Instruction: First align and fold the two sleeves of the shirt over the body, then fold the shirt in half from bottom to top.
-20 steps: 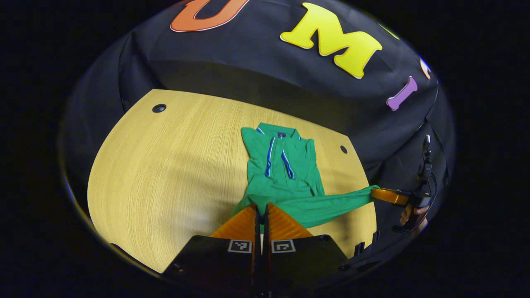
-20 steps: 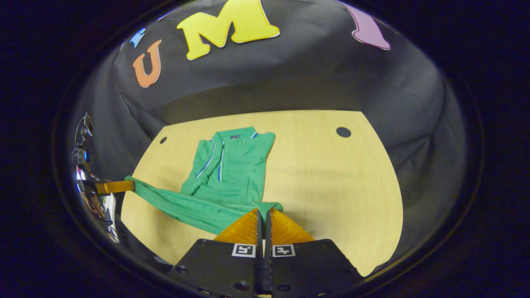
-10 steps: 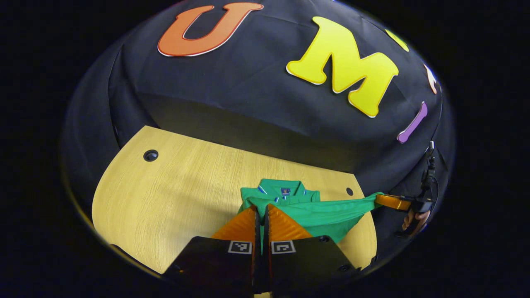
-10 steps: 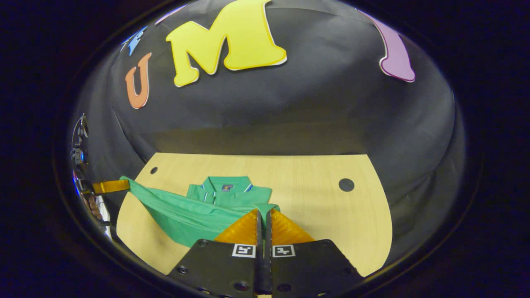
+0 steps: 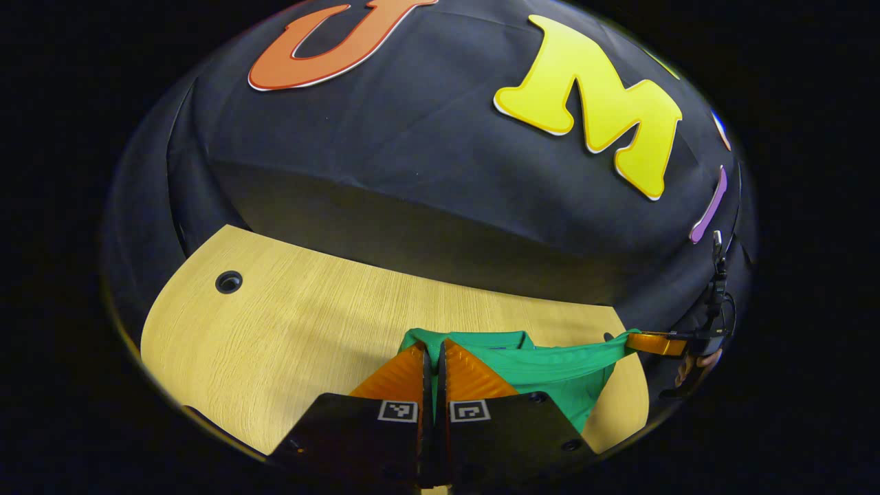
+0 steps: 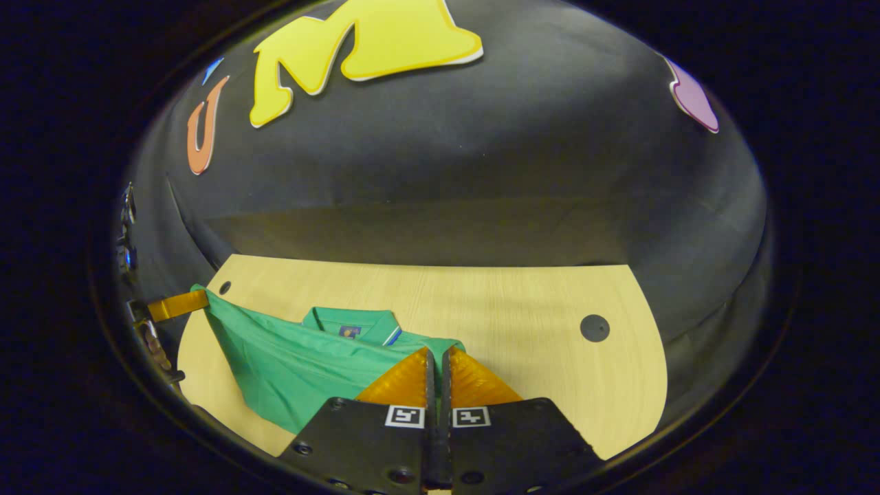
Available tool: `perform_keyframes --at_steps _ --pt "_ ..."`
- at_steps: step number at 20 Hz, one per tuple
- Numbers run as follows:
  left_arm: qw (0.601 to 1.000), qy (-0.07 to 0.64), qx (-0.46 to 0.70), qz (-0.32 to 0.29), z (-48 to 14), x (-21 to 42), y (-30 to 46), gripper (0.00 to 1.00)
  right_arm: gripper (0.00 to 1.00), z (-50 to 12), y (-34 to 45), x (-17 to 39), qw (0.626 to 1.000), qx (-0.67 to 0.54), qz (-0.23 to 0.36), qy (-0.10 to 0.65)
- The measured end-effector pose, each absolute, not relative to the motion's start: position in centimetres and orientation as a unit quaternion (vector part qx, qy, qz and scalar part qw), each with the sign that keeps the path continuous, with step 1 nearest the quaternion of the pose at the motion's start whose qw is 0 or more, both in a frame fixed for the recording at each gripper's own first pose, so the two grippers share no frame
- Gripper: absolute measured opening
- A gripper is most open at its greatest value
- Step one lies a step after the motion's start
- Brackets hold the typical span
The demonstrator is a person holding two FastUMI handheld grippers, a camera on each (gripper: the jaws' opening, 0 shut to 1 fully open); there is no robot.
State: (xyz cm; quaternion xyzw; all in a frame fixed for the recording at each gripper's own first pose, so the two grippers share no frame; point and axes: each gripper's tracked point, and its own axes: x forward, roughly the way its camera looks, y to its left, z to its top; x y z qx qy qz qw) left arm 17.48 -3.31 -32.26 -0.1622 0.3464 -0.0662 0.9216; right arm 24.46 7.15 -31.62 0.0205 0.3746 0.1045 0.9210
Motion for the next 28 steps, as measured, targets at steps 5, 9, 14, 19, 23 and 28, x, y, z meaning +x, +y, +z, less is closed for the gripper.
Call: perform_keyframes --at_steps 5,9,14,19,23,28 --pt "0.926 0.353 -0.117 -0.068 -35.8 19.9 -3.6 0.04 0.01 -34.9 7.1 27.4 0.924 -0.02 0.095 0.369" --pt "0.924 0.365 -0.102 -0.048 -37.6 20.3 -3.1 0.32 0.08 -35.9 8.1 27.8 0.922 -0.037 0.1 0.372" --pt "0.927 0.357 -0.11 -0.017 -36.1 19.5 -2.4 0.99 0.98 -33.9 8.0 27.3 0.936 -0.026 0.074 0.344" --pt "0.951 0.296 -0.088 0.007 -28.1 18.1 -1.1 0.99 0.99 -27.1 7.0 24.6 0.96 -0.018 0.053 0.276" --pt "0.973 0.223 -0.051 0.017 -18.3 15.3 -0.6 0.98 0.98 -17.8 7.3 19.8 0.981 -0.023 0.052 0.187" --pt "0.99 0.138 -0.039 0.015 -6.4 7.4 -2.5 0.98 0.96 -9.1 7.9 9.7 0.993 -0.03 0.048 0.104"
